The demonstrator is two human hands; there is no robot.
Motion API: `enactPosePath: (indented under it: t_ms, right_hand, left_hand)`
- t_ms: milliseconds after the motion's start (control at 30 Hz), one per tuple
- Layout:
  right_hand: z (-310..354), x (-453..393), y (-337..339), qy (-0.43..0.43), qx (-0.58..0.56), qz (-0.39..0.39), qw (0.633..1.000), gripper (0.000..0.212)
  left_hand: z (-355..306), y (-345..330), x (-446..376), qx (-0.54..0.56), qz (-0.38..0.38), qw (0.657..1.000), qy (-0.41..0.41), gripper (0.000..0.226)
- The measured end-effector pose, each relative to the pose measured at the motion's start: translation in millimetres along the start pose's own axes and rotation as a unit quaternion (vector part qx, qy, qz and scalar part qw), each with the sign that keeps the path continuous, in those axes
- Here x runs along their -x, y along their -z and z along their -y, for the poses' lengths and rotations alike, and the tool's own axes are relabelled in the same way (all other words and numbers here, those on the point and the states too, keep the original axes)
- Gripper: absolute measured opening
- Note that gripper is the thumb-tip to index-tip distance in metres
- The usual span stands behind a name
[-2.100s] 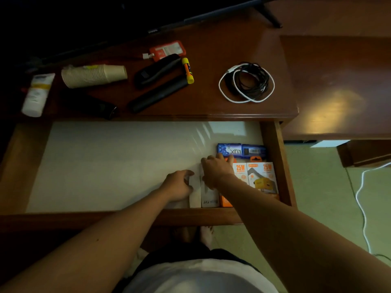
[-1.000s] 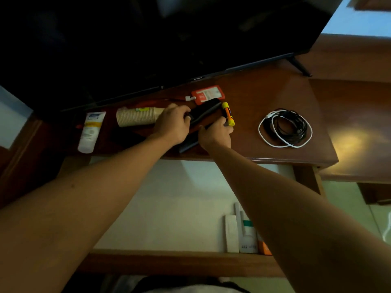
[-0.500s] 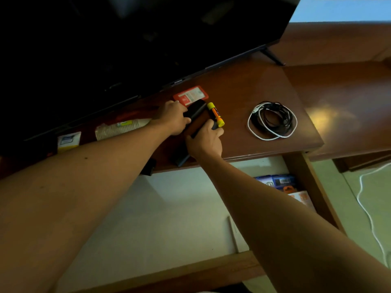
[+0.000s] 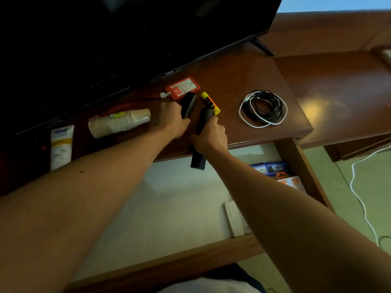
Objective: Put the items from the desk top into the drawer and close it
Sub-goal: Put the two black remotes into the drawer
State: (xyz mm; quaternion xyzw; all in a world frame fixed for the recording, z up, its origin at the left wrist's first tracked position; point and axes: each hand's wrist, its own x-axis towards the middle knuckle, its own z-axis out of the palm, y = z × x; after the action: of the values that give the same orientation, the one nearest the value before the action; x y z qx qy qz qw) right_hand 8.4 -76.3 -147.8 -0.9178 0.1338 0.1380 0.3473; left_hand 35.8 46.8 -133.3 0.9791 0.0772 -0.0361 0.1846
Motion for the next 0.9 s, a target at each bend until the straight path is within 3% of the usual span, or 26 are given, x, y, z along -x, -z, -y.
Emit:
enactPosePath:
  t_ms: [200, 400, 567, 700, 900]
  right_hand:
    - [-26, 24, 14, 0.05, -0.004, 0.019, 0.999, 0.064]
    - [-72, 61, 19, 0.102, 0.006, 0.037, 0.994, 0.063]
    - [-113, 85, 14, 0.116, 0.02, 0.089, 0.989, 0.063]
    - [-140, 92, 9, 0.093, 0.036, 0.151, 0.984, 0.07]
    - [-157, 92, -7, 0.088, 0.078, 0.188, 0.975, 0.085]
  left_hand:
    - [-13, 3, 57, 0.048, -0.033, 0.997, 0.045, 0.046]
    - [-23, -21, 131, 0.091, -0.047, 0.99, 0.095, 0.042]
    - [-27, -54, 190, 0.093, -0.076, 0.989, 0.09, 0.045]
    - [-24, -87, 223, 0.1, -0.052, 0.986, 0.125, 0.056]
    - [-18, -122, 234, 0.086, 0.058, 0.976, 0.191, 0.048]
